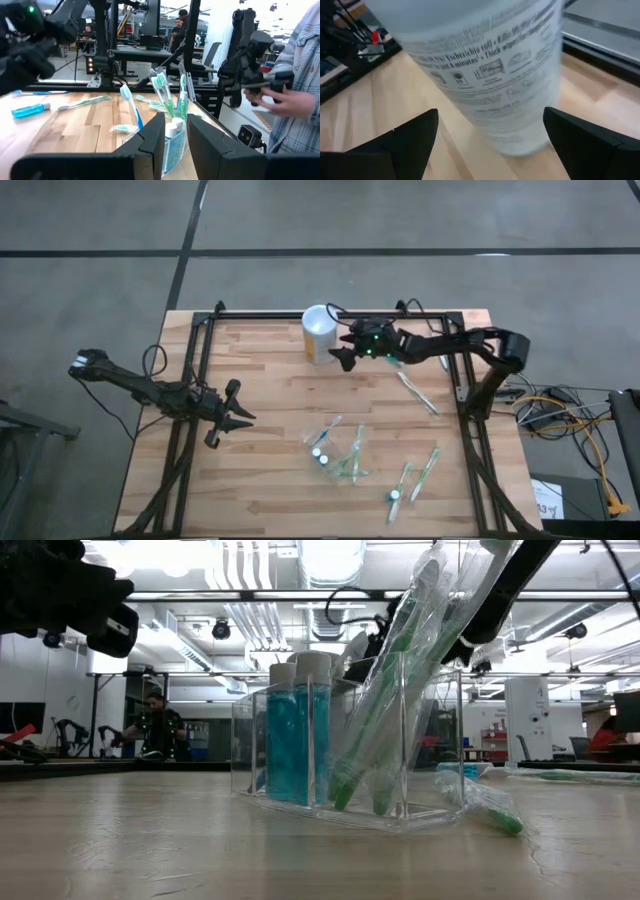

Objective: Pick & Place toothbrushing station
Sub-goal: Move the yellow disinfectant wipes to the top center of the table, then put the blue toothbrush into the left section of the transparent organizer

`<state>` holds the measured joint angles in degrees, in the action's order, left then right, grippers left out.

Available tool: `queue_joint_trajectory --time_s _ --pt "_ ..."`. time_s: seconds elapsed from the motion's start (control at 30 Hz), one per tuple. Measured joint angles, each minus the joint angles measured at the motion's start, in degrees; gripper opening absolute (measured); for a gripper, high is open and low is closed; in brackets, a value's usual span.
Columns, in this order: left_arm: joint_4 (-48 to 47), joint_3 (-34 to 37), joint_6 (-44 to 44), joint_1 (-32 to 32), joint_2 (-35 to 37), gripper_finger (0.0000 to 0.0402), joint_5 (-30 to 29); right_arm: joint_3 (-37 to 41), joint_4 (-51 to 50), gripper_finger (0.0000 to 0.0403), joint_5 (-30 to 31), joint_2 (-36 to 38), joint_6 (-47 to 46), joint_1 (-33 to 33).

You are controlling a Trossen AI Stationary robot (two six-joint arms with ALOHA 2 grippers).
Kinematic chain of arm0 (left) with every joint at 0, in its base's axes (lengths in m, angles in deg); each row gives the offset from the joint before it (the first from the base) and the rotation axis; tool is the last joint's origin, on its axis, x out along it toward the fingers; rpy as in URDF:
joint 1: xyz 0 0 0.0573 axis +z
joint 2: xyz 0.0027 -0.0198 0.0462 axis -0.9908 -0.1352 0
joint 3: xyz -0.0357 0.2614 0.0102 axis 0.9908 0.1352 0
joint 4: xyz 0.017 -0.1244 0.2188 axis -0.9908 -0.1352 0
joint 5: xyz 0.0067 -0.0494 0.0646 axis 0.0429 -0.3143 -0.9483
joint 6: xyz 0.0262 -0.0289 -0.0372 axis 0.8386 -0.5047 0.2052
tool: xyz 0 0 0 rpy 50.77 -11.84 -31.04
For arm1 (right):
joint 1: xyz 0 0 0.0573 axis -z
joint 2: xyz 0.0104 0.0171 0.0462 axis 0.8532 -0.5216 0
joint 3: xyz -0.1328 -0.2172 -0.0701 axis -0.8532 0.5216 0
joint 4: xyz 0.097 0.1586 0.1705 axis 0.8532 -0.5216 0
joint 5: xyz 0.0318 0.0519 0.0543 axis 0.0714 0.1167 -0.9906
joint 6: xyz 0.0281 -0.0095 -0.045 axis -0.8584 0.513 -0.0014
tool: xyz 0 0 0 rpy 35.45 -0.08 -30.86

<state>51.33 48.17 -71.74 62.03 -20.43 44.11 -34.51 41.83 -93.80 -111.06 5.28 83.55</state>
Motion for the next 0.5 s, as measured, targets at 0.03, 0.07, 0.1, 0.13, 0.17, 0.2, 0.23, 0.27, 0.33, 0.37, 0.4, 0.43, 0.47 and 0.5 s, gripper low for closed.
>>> queue_joint_trajectory --time_s 0.03,0.07,0.1,0.13,0.17,0.2,0.23,0.27,0.33,0.37,0.4,0.43,0.47,0.5 --pt "0.01 0.0 0.0 0.0 0.01 0.0085 -0.02 0.0 -2.35 0.0352 0.68 1.68 0.02 0.03" --pt "0.01 0.0 0.0 0.02 0.01 0.0085 0.0 -0.02 -5.0 0.035 1.85 3.53 0.03 0.03" --pt "0.01 0.0 0.0 0.0 0.01 0.0085 0.0 -0.14 -8.37 0.0349 3.32 5.33 0.05 0.04" --pt "0.01 0.02 0.0 0.0 0.01 0.0085 0.0 -0.36 -11.67 0.0347 5.12 7.1 0.04 0.03" --pt "0.01 0.0 0.0 0.02 0.01 0.0085 0.0 -0.54 -14.93 0.0345 6.84 9.0 -0.09 0.03" --pt "0.01 0.01 0.0 0.01 0.01 0.0085 0.0 -0.57 -18.18 0.0343 8.62 10.88 -0.17 0.02" --pt "0.01 0.01 0.0 0.01 0.01 0.0085 0.0 -0.62 -20.97 0.034 10.32 12.75 -0.17 0.01" --pt "0.01 0.01 0.0 0.02 0.01 0.0085 -0.02 -0.7 -23.47 0.0338 11.69 14.71 -0.17 0.03" --pt "0.01 0.02 0.0 0.02 0.01 0.0085 0.0 -0.76 -28.2 0.0334 14.76 18.62 -0.19 0.03" --pt "0.01 0.0 0.0 0.02 0.01 0.0085 0.0 -0.76 -30.48 0.0332 16.21 20.56 -0.19 0.03" --pt "0.01 0.02 0.0 0.02 0.01 0.0085 0.0 -0.76 -32.89 0.033 17.56 22.43 -0.19 0.02" --pt "0.01 0.0 0.0 0.0 0.01 0.0085 0.0 -0.76 -35.23 0.0327 18.52 24.17 -0.22 0.0" --pt "0.01 0.01 0.0 0.02 0.01 0.0085 0.0 -0.76 -37.83 0.0325 19.12 25.97 -0.74 0.03" --pt "-0.01 0.0 0.0 0.01 0.01 0.0085 -0.01 -0.76 -40.41 0.0323 19.8 27.52 -2.36 0.03"
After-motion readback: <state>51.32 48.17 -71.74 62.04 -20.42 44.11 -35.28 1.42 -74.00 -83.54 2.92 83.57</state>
